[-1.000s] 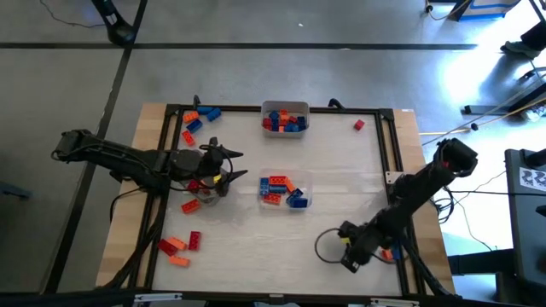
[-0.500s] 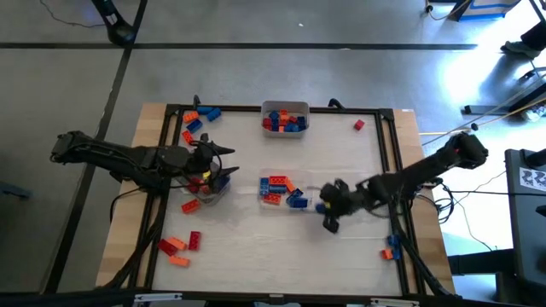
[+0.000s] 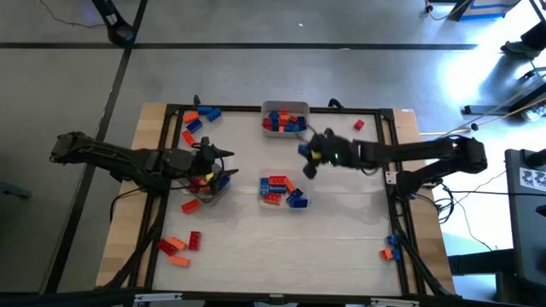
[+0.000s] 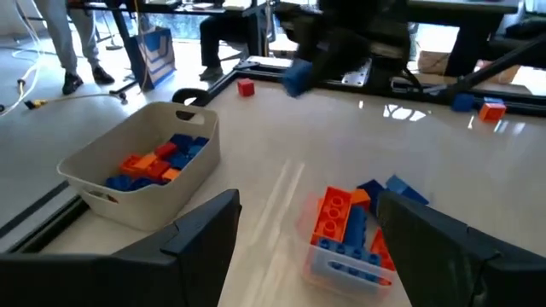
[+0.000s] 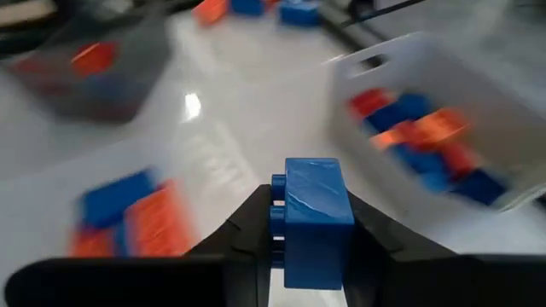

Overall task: Sort blocks by size
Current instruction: Put the small blue game piece into the gray bin

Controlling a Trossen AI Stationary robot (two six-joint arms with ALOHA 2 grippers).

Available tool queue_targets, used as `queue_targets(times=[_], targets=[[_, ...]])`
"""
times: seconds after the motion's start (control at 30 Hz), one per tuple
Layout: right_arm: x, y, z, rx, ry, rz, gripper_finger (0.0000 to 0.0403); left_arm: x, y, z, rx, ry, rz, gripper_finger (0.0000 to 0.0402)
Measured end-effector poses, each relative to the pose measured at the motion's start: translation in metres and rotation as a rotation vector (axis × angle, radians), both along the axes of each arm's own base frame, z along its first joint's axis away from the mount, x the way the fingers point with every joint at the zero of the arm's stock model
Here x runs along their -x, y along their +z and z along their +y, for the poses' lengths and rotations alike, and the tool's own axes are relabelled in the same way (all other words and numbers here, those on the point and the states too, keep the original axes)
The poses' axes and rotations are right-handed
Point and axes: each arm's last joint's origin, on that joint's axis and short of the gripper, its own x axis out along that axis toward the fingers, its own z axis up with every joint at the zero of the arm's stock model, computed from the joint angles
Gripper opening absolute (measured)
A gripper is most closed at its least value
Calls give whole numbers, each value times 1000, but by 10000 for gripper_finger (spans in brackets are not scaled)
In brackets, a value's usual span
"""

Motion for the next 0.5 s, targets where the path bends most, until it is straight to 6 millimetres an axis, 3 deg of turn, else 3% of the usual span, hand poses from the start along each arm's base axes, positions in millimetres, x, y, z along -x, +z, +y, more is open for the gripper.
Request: queue_targets(times=[0.2,0.5], targets=[[-4,-6,-56,11,-7,-57,99,0,-5,0,6,2,-4,265],[-9,-44,-120,29,-93,-67,100,-3,-1,6,25,41,-58,265]])
